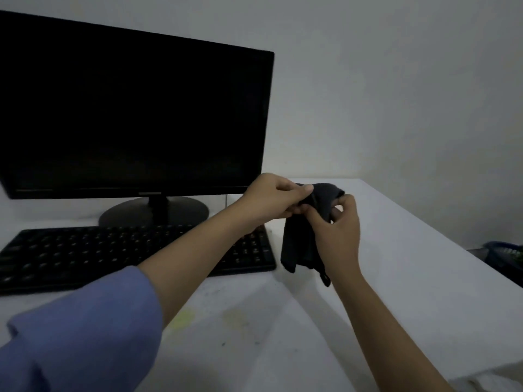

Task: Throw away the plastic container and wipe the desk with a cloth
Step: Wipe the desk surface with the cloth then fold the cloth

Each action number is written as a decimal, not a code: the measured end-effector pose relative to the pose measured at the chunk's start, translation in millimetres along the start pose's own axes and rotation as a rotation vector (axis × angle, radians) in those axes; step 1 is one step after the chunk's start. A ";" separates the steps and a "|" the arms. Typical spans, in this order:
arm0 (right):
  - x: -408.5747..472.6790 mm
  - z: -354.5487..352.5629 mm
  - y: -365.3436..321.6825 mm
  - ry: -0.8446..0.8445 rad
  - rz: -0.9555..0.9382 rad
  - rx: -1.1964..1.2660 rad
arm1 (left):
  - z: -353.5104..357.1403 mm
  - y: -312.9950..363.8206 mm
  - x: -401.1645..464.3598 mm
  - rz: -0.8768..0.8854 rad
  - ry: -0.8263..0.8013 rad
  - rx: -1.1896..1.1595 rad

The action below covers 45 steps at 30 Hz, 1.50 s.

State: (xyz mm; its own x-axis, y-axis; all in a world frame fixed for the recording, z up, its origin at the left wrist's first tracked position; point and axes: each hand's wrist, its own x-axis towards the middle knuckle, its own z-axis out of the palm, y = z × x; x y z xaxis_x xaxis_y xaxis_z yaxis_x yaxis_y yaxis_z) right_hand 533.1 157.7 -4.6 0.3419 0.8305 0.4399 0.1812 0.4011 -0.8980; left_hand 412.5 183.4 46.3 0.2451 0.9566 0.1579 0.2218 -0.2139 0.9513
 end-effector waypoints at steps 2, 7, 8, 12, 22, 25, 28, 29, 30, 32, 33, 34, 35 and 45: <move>-11.9 3.5 -9.6 0.003 0.025 0.030 | -17.1 0.6 -22.4 0.070 -0.033 0.179; -33.8 3.0 -24.2 -0.191 0.078 0.003 | -67.7 -24.7 -85.6 0.205 -0.014 0.592; -35.8 2.5 -26.2 -0.239 0.059 -0.068 | -79.3 -31.9 -100.3 0.224 -0.002 0.654; -45.2 1.0 -38.6 -0.340 -0.240 -0.513 | -123.7 -63.0 -167.4 0.205 0.090 0.815; -103.3 26.8 5.3 -0.631 -0.269 -0.727 | -200.8 -135.0 -295.7 -0.178 0.392 0.796; -101.0 29.4 8.1 -0.529 -0.223 -0.717 | -220.7 -151.4 -313.8 -0.303 0.412 0.892; -104.6 34.4 7.5 -0.573 -0.215 -0.699 | -225.9 -158.3 -316.7 -0.348 0.486 0.853; -108.2 34.3 6.7 -0.600 -0.218 -0.696 | -225.2 -160.1 -315.8 -0.351 0.501 0.847; -111.5 33.0 6.0 -0.627 -0.222 -0.694 | -224.6 -161.6 -314.2 -0.347 0.514 0.853; -117.5 25.4 4.8 -0.680 -0.257 -0.697 | -225.2 -166.3 -312.4 -0.352 0.532 0.886; -119.4 20.5 5.0 -0.697 -0.289 -0.711 | -225.8 -168.9 -312.0 -0.367 0.534 0.911; -120.1 15.8 5.6 -0.705 -0.320 -0.735 | -226.5 -171.5 -311.6 -0.385 0.529 0.935; -119.3 12.5 7.0 -0.701 -0.341 -0.760 | -226.8 -173.2 -311.0 -0.404 0.523 0.958; -118.8 26.6 5.5 -0.733 -0.315 -0.760 | -224.7 -177.8 -310.0 -0.412 0.540 1.007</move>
State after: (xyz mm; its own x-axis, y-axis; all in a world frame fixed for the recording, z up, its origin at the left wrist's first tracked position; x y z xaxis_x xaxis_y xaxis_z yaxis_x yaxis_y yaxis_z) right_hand 468.9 71.5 -62.1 -0.4040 0.8615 0.3075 0.7703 0.5017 -0.3937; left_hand 85.0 -30.6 -112.3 -0.3885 0.8972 0.2100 0.8831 0.2974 0.3630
